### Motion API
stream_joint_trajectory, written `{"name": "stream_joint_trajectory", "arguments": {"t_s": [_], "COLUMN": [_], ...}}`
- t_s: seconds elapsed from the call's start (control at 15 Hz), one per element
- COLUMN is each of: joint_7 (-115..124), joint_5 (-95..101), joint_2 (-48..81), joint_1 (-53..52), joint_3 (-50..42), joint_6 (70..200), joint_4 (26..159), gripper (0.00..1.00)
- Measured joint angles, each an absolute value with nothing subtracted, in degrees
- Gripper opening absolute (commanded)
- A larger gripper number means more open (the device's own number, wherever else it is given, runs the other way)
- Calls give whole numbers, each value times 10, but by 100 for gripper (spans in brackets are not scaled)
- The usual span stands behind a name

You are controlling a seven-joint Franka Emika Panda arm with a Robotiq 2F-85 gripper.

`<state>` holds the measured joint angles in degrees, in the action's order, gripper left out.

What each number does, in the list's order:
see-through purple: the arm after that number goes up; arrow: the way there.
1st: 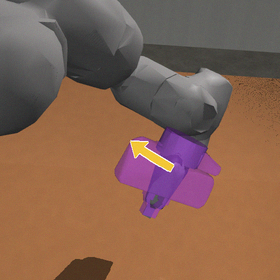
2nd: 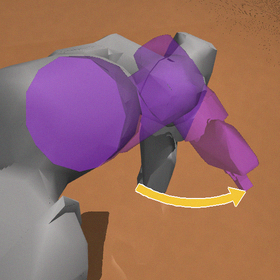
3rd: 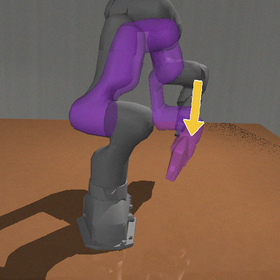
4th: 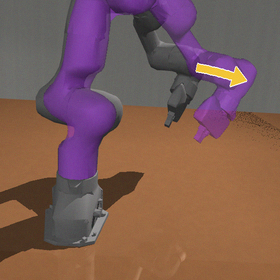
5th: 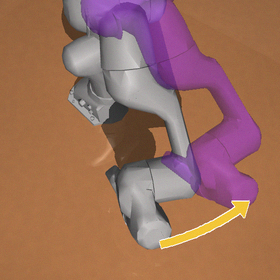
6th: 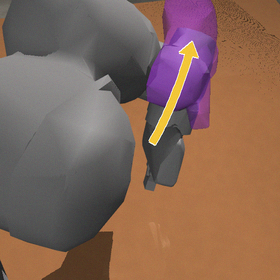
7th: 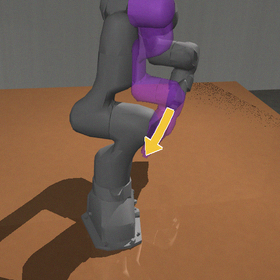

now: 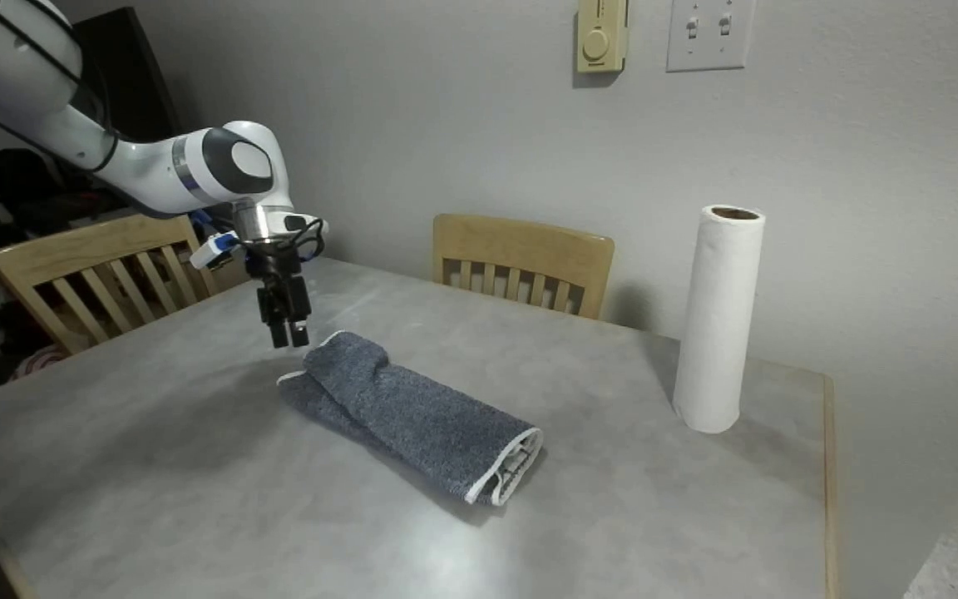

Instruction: Fold the towel once

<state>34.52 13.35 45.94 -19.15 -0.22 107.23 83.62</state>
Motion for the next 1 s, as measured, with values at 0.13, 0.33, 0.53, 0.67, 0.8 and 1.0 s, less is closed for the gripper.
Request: {"name": "stream_joint_trajectory", "arguments": {"t_s": [0.13,0.33,0.53,0.67,0.8,1.0], "joint_7": [345,345,345,345,345,344], "joint_5": [134,134,134,134,134,135], "joint_2": [466,483,498,505,508,515], "joint_1": [-192,-193,-194,-195,-196,-197], "joint_3": [-2,-2,-3,-4,-5,-7], "joint_6": [1072,1069,1058,1050,1041,1023], "joint_4": [834,825,811,804,799,788], "gripper": [100,100,100,100,100,100]}}
